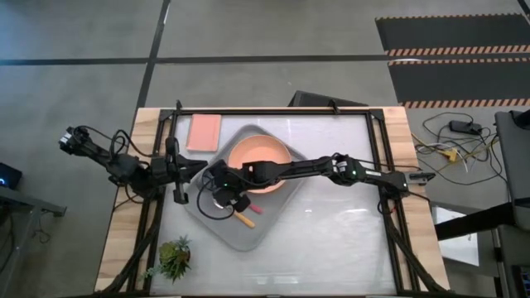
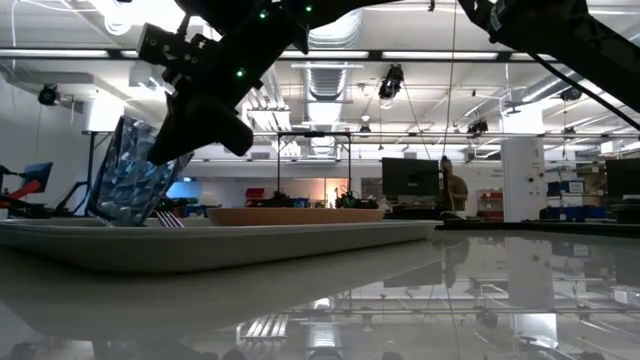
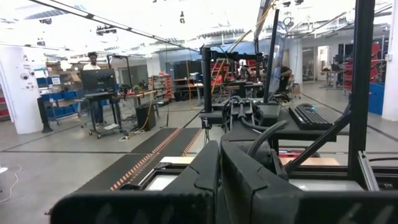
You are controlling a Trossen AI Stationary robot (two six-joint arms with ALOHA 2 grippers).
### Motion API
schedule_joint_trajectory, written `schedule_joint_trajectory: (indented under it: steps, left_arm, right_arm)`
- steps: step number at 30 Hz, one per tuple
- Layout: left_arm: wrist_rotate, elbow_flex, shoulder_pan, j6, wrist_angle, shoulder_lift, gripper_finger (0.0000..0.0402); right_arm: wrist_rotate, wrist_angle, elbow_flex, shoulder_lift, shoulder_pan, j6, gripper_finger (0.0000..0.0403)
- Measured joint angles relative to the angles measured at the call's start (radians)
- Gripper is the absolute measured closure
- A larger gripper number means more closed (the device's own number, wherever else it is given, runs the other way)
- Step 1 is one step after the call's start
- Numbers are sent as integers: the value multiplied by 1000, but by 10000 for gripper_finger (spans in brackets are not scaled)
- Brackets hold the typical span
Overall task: Pick and place plate/cup/fork/spoon on tray
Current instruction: Put the blue glass on the gray serving tray to the top left of the orange plate
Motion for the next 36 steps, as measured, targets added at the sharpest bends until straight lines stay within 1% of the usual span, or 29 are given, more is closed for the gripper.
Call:
schedule_joint_trajectory:
  steps: [9,24,29,36]
  left_arm:
    - [0,0,0,0,0,0,402]
    - [0,0,0,0,0,0,402]
    - [0,0,0,0,0,0,402]
    - [0,0,0,0,0,0,402]
  right_arm:
    - [0,-1,0,1,-1,25,391]
    - [1,14,0,6,-11,77,309]
    - [1,17,0,6,-10,77,292]
    - [1,30,0,6,-9,77,279]
